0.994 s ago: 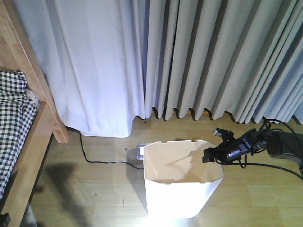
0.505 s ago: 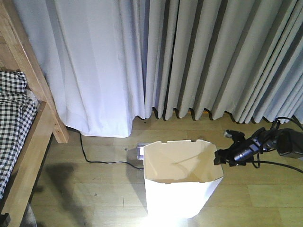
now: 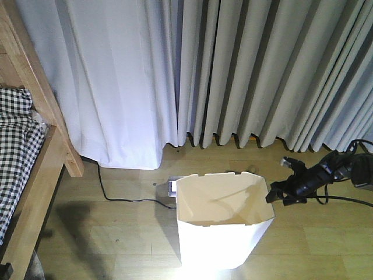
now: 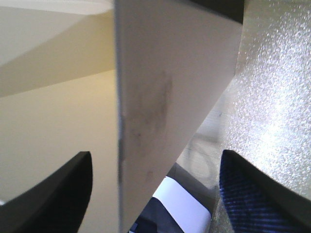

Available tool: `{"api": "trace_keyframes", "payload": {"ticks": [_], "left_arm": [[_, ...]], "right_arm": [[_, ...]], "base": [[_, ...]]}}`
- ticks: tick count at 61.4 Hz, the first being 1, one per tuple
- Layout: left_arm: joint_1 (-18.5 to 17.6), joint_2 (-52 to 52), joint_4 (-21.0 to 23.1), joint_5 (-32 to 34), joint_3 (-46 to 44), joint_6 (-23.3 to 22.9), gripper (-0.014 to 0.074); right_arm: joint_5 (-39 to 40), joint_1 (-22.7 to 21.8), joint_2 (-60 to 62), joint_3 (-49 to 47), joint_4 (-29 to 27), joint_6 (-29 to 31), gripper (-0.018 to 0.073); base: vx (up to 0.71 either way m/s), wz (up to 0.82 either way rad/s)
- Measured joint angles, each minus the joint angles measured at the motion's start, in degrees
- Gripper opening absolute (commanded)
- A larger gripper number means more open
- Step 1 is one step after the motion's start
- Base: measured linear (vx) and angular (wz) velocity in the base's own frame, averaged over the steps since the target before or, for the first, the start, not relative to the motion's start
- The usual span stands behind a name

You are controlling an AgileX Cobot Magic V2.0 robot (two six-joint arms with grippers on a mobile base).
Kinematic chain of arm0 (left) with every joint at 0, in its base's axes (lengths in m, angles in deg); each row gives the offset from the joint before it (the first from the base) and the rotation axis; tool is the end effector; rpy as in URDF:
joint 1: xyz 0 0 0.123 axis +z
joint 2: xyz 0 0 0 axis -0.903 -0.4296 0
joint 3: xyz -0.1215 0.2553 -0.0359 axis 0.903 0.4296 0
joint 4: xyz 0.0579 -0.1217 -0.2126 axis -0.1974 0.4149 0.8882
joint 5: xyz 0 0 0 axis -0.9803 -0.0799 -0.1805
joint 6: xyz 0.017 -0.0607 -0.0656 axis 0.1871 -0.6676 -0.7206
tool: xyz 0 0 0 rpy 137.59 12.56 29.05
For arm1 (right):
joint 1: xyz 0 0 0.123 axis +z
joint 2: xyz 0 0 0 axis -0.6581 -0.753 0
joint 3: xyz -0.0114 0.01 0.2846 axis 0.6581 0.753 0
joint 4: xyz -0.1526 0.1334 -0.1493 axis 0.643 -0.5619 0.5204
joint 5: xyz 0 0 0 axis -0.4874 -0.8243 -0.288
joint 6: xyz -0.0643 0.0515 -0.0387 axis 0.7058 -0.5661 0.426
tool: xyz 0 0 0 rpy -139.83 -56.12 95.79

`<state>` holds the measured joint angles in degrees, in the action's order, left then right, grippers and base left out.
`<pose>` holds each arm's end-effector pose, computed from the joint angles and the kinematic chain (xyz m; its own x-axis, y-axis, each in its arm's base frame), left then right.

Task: Move trash bin to bedside with robot
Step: 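Open the right gripper and lift it away from the bin rim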

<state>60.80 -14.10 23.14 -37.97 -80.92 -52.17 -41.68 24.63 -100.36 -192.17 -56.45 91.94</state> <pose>0.0527 -0.0035 0.1716 -0.2750 0.0959 -0.9567 0.0872 0.9934 0.0745 0.4199 -0.0822 -0.1917 -0.9963 -0.0768 -0.0373 -0.0853 0.8815 0.4643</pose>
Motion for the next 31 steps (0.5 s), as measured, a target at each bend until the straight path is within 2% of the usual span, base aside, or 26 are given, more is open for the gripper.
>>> {"api": "trace_keyframes", "payload": {"ticks": [14, 31], "left_arm": [[0.00, 0.00, 0.00, 0.00, 0.00, 0.00, -0.0007], [0.00, 0.00, 0.00, 0.00, 0.00, 0.00, -0.0007]], "right_arm": [[6.54, 0.06, 9.28, 11.59, 0.70, 1.02, 0.0523], [23.72, 0.06, 29.36, 38.64, -0.29, 5.43, 0.0523]], "base": [[0.00, 0.00], [0.00, 0.00]]}}
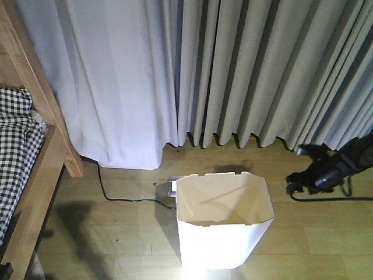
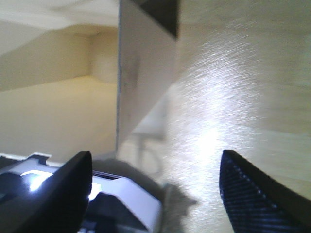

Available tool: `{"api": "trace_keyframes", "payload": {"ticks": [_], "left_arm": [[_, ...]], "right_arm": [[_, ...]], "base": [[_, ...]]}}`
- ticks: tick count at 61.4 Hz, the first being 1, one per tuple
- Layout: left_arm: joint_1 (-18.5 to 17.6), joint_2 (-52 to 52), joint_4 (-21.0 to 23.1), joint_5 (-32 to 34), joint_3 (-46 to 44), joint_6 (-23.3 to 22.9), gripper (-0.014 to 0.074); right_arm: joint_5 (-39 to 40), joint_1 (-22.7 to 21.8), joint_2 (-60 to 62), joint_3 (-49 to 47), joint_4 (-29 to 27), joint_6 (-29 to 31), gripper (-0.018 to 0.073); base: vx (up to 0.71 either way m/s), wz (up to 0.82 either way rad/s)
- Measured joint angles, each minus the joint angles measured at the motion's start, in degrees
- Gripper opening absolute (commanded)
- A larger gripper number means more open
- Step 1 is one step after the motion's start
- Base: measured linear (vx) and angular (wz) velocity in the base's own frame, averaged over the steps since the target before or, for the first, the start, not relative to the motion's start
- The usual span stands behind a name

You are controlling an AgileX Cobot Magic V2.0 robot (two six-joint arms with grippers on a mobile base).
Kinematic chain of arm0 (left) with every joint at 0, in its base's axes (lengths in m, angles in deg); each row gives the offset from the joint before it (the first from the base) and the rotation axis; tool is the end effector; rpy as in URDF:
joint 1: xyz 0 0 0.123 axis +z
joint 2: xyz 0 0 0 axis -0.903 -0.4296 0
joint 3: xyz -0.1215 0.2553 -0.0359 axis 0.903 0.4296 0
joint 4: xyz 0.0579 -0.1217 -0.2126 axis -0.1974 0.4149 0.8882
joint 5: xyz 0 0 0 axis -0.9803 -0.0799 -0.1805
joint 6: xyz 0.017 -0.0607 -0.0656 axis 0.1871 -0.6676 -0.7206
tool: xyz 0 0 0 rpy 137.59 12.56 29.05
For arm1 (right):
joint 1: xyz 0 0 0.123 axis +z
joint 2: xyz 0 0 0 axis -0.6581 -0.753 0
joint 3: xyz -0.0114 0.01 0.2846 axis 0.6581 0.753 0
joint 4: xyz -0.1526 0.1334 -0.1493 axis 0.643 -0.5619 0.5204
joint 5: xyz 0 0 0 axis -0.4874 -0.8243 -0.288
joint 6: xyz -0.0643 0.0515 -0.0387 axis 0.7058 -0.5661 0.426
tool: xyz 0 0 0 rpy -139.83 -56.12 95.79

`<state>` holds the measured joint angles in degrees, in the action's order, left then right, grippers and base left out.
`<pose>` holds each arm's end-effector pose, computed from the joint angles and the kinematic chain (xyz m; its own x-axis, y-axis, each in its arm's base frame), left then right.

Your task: Move trash bin to bedside with robot

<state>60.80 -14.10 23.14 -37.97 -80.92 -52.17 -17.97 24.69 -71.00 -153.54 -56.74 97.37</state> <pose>0.0527 -0.0035 0.1716 -0.2750 0.0959 -0.9567 0.0872 0.9934 0.0745 0.3822 -0.0892 -0.0783 -0.9858 -0.0692 -0.1529 -0.1006 0.9729 0.2080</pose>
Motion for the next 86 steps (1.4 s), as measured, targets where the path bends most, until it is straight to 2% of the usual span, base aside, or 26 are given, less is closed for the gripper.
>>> {"api": "trace_keyframes", "payload": {"ticks": [12, 24, 29, 38, 45, 53, 73, 78, 86], "left_arm": [[0.00, 0.00, 0.00, 0.00, 0.00, 0.00, -0.0007], [0.00, 0.00, 0.00, 0.00, 0.00, 0.00, -0.0007], [0.00, 0.00, 0.00, 0.00, 0.00, 0.00, -0.0007], [0.00, 0.00, 0.00, 0.00, 0.00, 0.00, -0.0007], [0.00, 0.00, 0.00, 0.00, 0.00, 0.00, -0.0007], [0.00, 0.00, 0.00, 0.00, 0.00, 0.00, -0.0007], [0.00, 0.00, 0.00, 0.00, 0.00, 0.00, -0.0007], [0.00, 0.00, 0.00, 0.00, 0.00, 0.00, -0.0007], [0.00, 0.00, 0.00, 0.00, 0.00, 0.00, -0.0007]], "right_arm": [[5.17, 0.00, 18.74, 13.23, 0.06, 0.43, 0.0523], [7.79, 1.04, 38.17, 22.49, 0.69, 0.48, 0.0523], [9.06, 3.23, 45.21, 25.39, 0.87, 0.48, 0.0523], [9.44, 9.70, 56.84, 28.13, 0.94, 0.31, 0.0523], [7.98, 12.63, 63.63, 28.91, 0.81, -3.36, 0.0523], [9.03, 12.68, 72.58, 32.51, 1.21, -6.86, 0.0523], [13.30, 12.68, 100.59, 48.70, 1.35, -7.69, 0.0523], [13.20, 12.68, 107.57, 52.29, 0.23, -7.93, 0.0523], [12.15, 12.68, 118.92, 56.98, -4.87, -8.50, 0.0523]], "base": [[0.00, 0.00], [0.00, 0.00], [0.00, 0.00], [0.00, 0.00], [0.00, 0.00], [0.00, 0.00], [0.00, 0.00], [0.00, 0.00], [0.00, 0.00]]}}
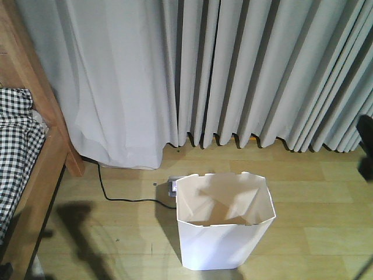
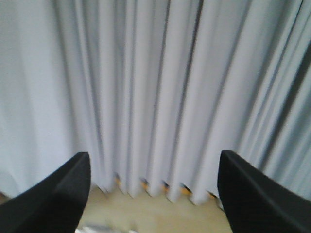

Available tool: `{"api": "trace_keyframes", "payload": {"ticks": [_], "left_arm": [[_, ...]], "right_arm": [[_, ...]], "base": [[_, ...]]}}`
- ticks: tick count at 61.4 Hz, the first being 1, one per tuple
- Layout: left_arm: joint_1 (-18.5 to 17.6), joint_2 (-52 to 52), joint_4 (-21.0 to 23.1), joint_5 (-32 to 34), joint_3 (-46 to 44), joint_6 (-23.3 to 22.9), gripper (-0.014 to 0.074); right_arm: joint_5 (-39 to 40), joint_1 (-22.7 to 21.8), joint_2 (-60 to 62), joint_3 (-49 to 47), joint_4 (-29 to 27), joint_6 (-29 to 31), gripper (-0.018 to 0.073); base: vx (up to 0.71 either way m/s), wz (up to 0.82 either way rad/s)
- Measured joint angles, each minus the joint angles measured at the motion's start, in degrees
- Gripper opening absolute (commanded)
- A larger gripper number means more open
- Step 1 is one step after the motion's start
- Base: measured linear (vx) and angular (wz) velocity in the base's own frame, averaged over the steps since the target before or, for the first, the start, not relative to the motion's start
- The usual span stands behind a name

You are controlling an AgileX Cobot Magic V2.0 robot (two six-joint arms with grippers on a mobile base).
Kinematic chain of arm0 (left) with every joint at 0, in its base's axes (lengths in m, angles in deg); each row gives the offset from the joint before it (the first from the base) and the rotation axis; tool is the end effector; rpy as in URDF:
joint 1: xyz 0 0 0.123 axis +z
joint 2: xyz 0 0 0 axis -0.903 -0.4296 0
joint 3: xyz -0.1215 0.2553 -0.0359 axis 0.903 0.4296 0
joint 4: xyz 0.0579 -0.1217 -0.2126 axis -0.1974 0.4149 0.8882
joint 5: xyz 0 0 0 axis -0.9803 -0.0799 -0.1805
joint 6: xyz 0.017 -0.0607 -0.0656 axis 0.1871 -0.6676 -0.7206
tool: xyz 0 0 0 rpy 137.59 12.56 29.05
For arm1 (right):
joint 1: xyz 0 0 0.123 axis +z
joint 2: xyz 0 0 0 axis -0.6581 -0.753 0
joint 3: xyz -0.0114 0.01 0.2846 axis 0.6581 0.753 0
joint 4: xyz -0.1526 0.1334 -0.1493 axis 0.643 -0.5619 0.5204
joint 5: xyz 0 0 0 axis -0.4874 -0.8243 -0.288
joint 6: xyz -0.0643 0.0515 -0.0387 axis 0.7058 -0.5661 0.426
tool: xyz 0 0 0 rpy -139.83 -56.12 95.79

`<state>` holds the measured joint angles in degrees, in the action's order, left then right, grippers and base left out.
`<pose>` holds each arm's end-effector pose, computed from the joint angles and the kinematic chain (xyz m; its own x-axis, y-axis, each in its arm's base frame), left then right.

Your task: Move trash bin to bedside with robot

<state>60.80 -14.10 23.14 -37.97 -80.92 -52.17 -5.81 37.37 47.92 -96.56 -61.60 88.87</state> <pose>0.0527 -0.0035 0.1716 -0.2750 0.0959 -0.9567 0.0872 0.9934 0.0745 0.1185 0.0052 0.2853 -0.2227 -0.0831 -0.9713 -0.0954 0.9934 -0.0632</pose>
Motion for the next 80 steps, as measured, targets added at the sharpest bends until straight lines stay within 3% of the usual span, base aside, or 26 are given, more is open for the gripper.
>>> {"api": "trace_keyframes", "payload": {"ticks": [17, 22, 32, 71, 75, 80], "left_arm": [[0.00, 0.00, 0.00, 0.00, 0.00, 0.00, -0.0007], [0.00, 0.00, 0.00, 0.00, 0.00, 0.00, -0.0007], [0.00, 0.00, 0.00, 0.00, 0.00, 0.00, -0.0007], [0.00, 0.00, 0.00, 0.00, 0.00, 0.00, -0.0007], [0.00, 0.00, 0.00, 0.00, 0.00, 0.00, -0.0007], [0.00, 0.00, 0.00, 0.00, 0.00, 0.00, -0.0007]], "right_arm": [[-3.96, 0.00, 14.39, 3.68, -8.42, -0.24, 0.0501], [-4.02, 0.00, 14.98, 3.68, -8.34, 0.02, 0.0387], [-4.24, 0.00, 14.98, 3.68, -7.94, 0.68, -0.0015], [-3.85, 0.00, 14.98, 3.94, -7.44, 1.84, -0.0008], [-3.53, 0.00, 15.04, 4.06, -4.84, 1.30, -0.0008], [-3.59, 0.00, 16.49, 4.14, 3.85, -4.72, -0.0008]], "base": [[0.00, 0.00], [0.00, 0.00], [0.00, 0.00], [0.00, 0.00], [0.00, 0.00], [0.00, 0.00]]}}
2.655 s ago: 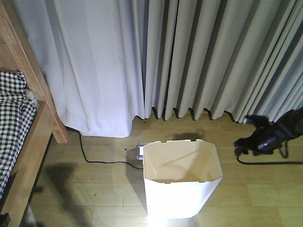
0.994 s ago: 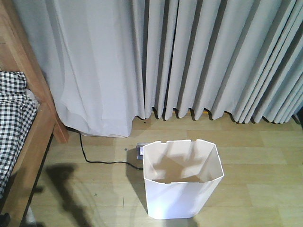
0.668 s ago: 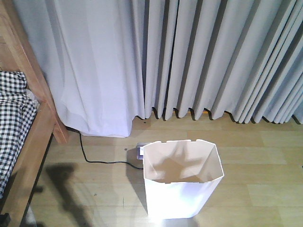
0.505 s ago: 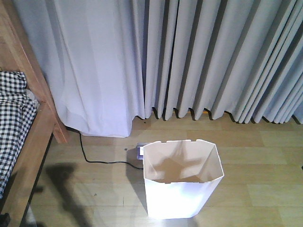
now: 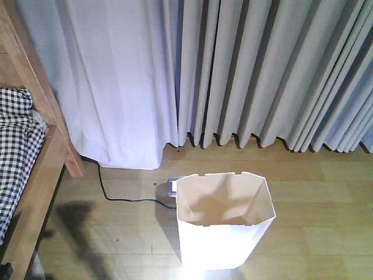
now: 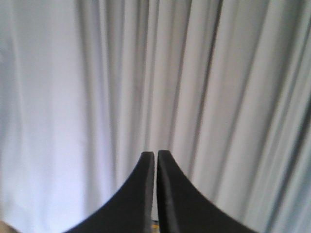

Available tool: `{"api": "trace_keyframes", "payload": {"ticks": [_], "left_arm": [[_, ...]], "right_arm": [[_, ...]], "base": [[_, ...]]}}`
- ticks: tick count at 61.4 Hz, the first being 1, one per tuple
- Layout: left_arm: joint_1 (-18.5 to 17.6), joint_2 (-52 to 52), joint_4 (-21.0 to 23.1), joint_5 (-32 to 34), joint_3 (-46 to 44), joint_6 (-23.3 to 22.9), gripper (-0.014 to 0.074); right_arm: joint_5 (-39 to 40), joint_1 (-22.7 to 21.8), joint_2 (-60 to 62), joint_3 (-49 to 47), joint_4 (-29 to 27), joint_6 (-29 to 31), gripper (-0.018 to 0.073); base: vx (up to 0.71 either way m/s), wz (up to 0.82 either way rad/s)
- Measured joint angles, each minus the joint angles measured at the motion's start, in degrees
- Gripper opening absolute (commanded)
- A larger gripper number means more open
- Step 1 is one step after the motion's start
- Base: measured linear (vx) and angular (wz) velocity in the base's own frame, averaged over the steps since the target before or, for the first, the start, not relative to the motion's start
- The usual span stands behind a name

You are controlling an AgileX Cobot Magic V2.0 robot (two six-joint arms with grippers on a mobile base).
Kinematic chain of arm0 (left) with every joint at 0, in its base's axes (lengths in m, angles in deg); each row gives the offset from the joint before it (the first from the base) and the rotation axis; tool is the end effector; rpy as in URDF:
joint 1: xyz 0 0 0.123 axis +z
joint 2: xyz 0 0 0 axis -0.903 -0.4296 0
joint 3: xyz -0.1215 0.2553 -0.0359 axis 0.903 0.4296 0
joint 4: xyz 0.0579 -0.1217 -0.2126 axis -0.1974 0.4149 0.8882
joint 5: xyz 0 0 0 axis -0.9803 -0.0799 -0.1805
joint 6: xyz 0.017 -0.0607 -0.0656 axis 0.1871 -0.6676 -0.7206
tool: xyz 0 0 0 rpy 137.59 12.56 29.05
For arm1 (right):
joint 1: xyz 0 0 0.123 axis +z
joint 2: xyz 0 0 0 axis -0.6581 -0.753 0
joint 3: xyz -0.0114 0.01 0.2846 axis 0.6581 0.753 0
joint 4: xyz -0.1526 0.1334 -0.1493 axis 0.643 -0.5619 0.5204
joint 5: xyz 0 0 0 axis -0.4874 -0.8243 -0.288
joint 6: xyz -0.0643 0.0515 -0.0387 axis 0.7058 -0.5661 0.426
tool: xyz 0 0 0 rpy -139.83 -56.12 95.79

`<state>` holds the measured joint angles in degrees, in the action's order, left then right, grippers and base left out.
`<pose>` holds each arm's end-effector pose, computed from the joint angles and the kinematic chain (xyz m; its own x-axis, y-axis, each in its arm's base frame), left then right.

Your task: Move trash bin to bedside with robot

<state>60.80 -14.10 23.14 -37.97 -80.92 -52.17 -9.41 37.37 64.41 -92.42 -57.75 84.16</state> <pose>0.0527 -0.0035 0.1716 -0.2750 0.0959 -0.9567 0.0872 0.9934 0.0745 0.0721 0.0107 0.2827 -0.0680 -0.0854 -0.9940 -0.1097 0.9909 -0.0776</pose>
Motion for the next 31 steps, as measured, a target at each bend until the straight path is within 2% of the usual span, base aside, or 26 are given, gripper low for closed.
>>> {"api": "trace_keyframes", "payload": {"ticks": [3, 10, 15, 18, 21, 31], "left_arm": [[0.00, 0.00, 0.00, 0.00, 0.00, 0.00, -0.0007], [0.00, 0.00, 0.00, 0.00, 0.00, 0.00, -0.0007], [0.00, 0.00, 0.00, 0.00, 0.00, 0.00, -0.0007], [0.00, 0.00, 0.00, 0.00, 0.00, 0.00, -0.0007], [0.00, 0.00, 0.00, 0.00, 0.00, 0.00, -0.0007], [0.00, 0.00, 0.00, 0.00, 0.00, 0.00, -0.0007]], "right_arm": [[0.06, 0.00, 1.69, 0.45, 7.70, -6.03, -0.0008], [3.79, 0.00, 6.06, 4.70, 26.48, -26.28, -0.0008], [6.71, 0.00, 9.20, 9.70, 36.91, -38.76, -0.0008], [7.54, 0.00, 11.03, 12.50, 40.05, -43.08, -0.0008], [7.99, 0.00, 12.54, 14.68, 40.75, -44.72, -0.0008], [8.33, 0.00, 15.31, 19.50, 36.58, -43.36, -0.0008]], "base": [[0.00, 0.00], [0.00, 0.00], [0.00, 0.00], [0.00, 0.00], [0.00, 0.00], [0.00, 0.00]]}}
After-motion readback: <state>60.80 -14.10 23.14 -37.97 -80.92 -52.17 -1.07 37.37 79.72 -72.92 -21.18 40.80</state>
